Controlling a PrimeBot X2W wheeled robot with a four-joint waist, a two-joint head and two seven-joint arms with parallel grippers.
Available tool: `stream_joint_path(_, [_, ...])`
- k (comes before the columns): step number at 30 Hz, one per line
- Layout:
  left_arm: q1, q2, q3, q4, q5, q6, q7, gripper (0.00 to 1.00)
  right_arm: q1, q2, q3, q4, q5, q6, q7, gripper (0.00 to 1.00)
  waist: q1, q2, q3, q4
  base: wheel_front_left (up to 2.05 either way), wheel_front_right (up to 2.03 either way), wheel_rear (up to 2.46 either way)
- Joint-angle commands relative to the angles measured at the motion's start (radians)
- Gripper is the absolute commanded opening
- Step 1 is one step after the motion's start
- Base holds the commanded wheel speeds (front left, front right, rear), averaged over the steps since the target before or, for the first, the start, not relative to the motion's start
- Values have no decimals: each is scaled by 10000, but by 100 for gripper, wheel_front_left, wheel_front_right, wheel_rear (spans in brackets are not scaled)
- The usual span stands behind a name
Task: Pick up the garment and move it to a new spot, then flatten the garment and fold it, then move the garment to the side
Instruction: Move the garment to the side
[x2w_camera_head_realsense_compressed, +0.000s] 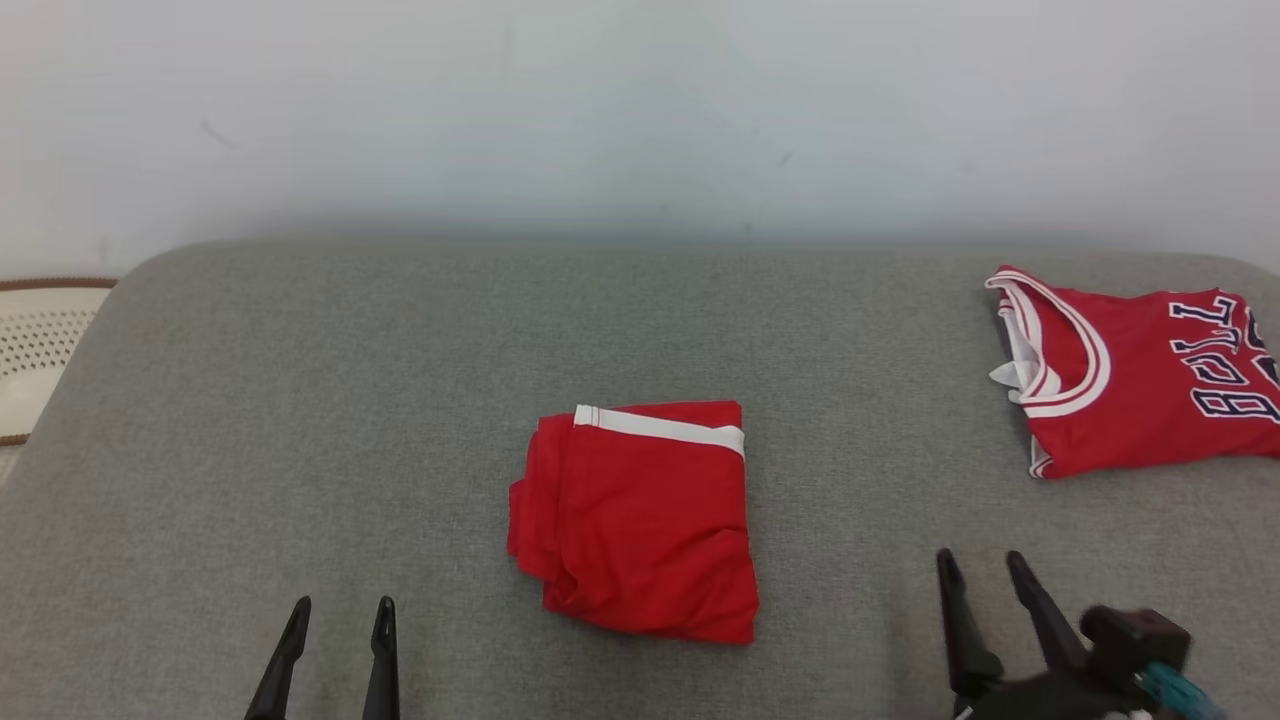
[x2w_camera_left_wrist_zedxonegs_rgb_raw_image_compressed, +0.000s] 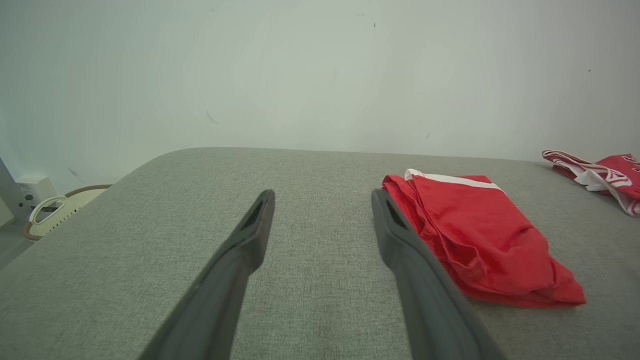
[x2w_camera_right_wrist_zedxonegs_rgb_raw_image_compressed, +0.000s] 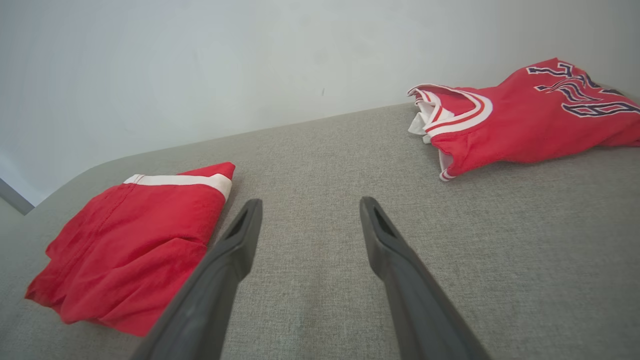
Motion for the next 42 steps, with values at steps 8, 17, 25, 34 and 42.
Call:
stream_joint_path(8, [-441,-54,-238,129,-3,-60,-40,100,-1762,3,743,1920,540,1,459,100,0,0,459,676,0,0,0])
stream_joint_path(17, [-766,-114,-357,332,-22,-175,-40,100,-3695,212,1328,4297,1308,1,556,100,0,0,895,1367,0,0,0])
stream_joint_path(25, [-992,-191,-408,401,-49,-174,-40,100,-4975,273,1739,6053,2014,1,1097,100,0,0,1171,1653,0,0,0])
stream_joint_path(34, [-1041,-241,-381,482,-76,-197,-40,100,-5151,452,2309,7170,2951,1,1632,82,0,0,1219,1738,0,0,0])
stream_joint_path(42, [-987,-263,-283,531,-20,-242,-40,100,-5562,177,3026,7264,3158,-2,1040,0,0,0,1146,1636,0,0,0])
